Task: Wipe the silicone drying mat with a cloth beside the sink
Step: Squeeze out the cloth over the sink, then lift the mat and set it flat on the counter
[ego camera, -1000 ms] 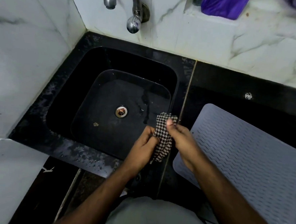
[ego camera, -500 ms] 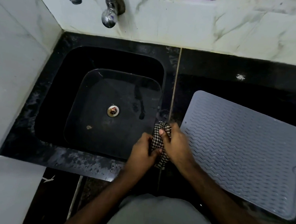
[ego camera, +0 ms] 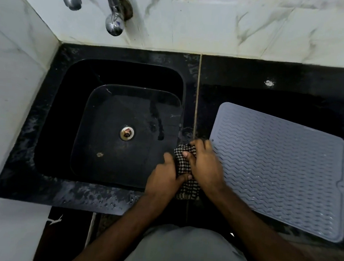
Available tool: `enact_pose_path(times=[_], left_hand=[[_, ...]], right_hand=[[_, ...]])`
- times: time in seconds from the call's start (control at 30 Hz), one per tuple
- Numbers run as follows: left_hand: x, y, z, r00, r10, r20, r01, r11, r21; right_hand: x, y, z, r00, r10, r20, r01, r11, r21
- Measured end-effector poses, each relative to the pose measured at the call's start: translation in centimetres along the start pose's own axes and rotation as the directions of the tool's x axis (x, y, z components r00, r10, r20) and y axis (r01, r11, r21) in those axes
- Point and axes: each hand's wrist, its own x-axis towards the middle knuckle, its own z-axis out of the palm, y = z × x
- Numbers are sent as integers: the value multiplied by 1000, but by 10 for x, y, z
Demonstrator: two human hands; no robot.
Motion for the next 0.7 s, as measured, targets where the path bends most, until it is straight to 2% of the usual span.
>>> enact_pose_path(times=[0.03,0.1,0.17,0.23,0.3,0.5,0.7], left_hand=[[-2,1,-4,997,59,-43,-56,996,67],[-3,2,-7,957,269,-109,-235,939,252],[-4,1,-6,923,374,-89,-330,889,316],[-2,1,-6,941,333,-59,-305,912,273],[-2,3,-4,934,351,-62,-314,893,321],[0,23,-7,881,433,-193,-395,895,208],[13,74,9,846,493,-201,-478,870,121]], right_hand=[[-2,-1,-1,1000,3,-18,-3,1000,3],[-6,0,-4,995,-47,-84,44,998,-40],[-10,2,-6,986,-126,-106,118,989,-85],[-12,5,-7,990,-127,-54,125,992,-29],[-13,9,-7,996,-89,-20,91,994,69],[-11,22,-20,985,-67,-156,93,982,164],[-14,52,-55,970,-17,-244,54,988,147]])
